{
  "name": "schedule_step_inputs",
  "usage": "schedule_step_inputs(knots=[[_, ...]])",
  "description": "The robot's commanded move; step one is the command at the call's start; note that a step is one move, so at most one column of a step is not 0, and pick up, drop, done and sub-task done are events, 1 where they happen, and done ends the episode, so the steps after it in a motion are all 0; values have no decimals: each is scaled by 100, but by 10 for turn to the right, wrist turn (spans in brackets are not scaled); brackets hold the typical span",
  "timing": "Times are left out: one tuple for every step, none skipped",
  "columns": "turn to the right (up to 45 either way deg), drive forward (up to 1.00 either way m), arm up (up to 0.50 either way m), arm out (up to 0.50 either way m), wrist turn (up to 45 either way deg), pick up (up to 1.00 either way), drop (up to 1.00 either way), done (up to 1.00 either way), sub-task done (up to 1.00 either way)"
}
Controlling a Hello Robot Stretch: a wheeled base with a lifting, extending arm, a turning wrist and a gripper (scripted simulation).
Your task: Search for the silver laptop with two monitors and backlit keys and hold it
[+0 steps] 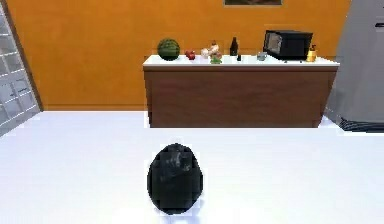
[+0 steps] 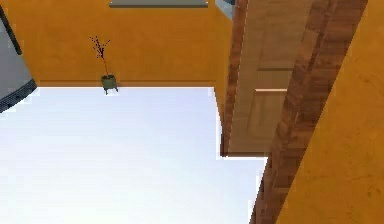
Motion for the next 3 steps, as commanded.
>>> schedule_step_inputs(knots=[[0, 5, 0, 0, 0, 0, 0, 0, 0], [-450, 0, 0, 0, 0, 0, 0, 0, 0], [-90, 0, 0, 0, 0, 0, 0, 0, 0]])
